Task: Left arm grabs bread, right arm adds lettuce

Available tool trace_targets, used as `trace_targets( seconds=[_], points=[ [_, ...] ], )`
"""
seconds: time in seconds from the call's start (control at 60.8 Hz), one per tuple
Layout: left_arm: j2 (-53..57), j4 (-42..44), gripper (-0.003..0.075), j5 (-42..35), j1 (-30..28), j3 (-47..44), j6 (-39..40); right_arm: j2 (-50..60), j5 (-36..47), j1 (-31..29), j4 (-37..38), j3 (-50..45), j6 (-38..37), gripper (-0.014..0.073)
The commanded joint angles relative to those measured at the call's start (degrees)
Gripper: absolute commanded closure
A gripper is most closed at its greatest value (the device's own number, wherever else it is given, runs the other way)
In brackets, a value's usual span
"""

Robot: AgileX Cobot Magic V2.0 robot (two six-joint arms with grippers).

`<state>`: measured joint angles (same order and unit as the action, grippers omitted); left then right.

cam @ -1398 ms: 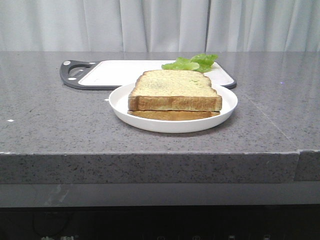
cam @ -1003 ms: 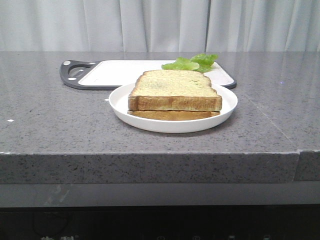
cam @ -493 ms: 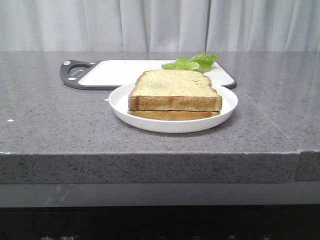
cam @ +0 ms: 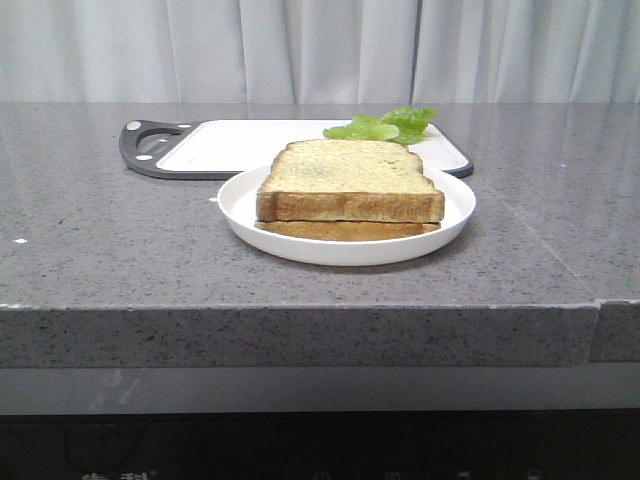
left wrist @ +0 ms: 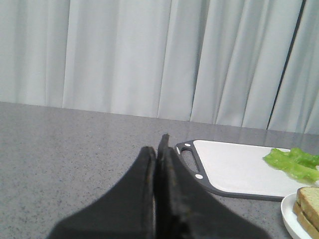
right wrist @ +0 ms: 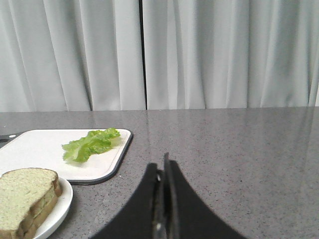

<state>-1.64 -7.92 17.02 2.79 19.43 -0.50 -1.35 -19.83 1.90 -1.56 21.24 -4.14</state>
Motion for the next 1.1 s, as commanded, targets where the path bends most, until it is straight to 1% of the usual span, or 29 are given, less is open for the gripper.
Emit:
trace_targets(
  seconds=[0.0, 0.115, 0.214, 0.296, 0.395, 0.559, 0.707, 0.773, 0.822, 0.872, 0.888, 0.921, 0.937, 0.97, 1.003, 1.036, 1.085],
  points=[
    [-4.35, 0.82, 0.0741, 2.53, -0.06, 7.44, 0.15, -4.92, -1.31, -0.01, -0.17, 7.24, -0.07, 0.0711],
    [-9.92, 0.82, 0.0741, 9.34, -0.06, 15.03, 0.15, -11.26, -7.68, -0.01, -0.17, 14.76, -0.07, 0.0711],
    [-14.49, 0.72, 0.0741, 11.23, -0.06, 20.33, 0.15, -16.6, -13.41, -0.01, -0.17, 20.14, -0.07, 0.0711],
    [-18.06, -0.79, 0.0741, 11.64, -0.06, 23.73, 0.15, -20.98, -16.23, -0.01, -0.17, 22.68, -0.07, 0.0711],
    [-20.73, -2.04, 0.0741, 11.4, -0.06, 24.65, 0.15, -24.8, -16.42, -0.01, -0.17, 22.9, -0.07, 0.0711],
    [-23.73, -2.31, 0.0741, 10.03, -0.06, 23.47, 0.15, -29.34, -16.42, -0.01, -0.17, 22.9, -0.07, 0.0711],
    [-26.77, -2.28, 0.074, 12.52, -0.06, 23.35, 0.15, -31.98, -16.34, -0.01, -0.17, 22.9, -0.07, 0.0711],
    [-28.24, -2.28, 0.0715, 13.04, -0.06, 23.6, 0.04, -32.68, -16.29, -0.01, -0.17, 22.9, -0.07, 0.07],
    [-29.54, -2.74, 0.0654, 13.89, 0.04, 24.14, -0.09, -32.99, -16.29, -0.01, -0.17, 22.9, -0.07, 0.066],
    [-31.0, -3.44, 0.0565, 15.39, 0.04, 25.06, -0.98, -33.23, -16.29, -0.01, -0.17, 22.9, -0.07, 0.059],
    [-31.67, -4.18, 0.0521, 15.81, 0.04, 25.52, -1.49, -33.27, -16.29, -0.01, -0.17, 22.9, -0.07, 0.0552],
    [-32.82, -5.54, 0.0464, 16.86, 0.04, 26.13, -1.84, -33.45, -16.35, -0.01, -0.17, 22.9, -0.07, 0.0494],
    [-33.29, -6.05, 0.0423, 17.43, 0.04, 26.61, -1.85, -33.52, -16.42, -0.01, -0.17, 22.9, -0.07, 0.0448],
    [-34.55, -7.53, 0.0368, 18.44, 0.04, 27.51, -2.53, -33.74, -16.41, -0.01, -0.17, 22.9, -0.07, 0.0371],
    [-35.9, -9.58, 0.0332, 19.85, 0.04, 28.44, -4.33, -33.91, -16.41, -0.01, -0.17, 22.9, -0.07, 0.0302],
    [-37.34, -12.15, 0.0318, 21.32, 0.04, 29.38, -6.44, -34.03, -16.41, -0.01, -0.17, 22.9, -0.07, 0.0248],
    [-39.5, -16.15, 0.0319, 23.4, 0.04, 30.66, -9.85, -34.03, -16.34, -0.01, -0.29, 22.9, -0.07, 0.0203]
  ],
)
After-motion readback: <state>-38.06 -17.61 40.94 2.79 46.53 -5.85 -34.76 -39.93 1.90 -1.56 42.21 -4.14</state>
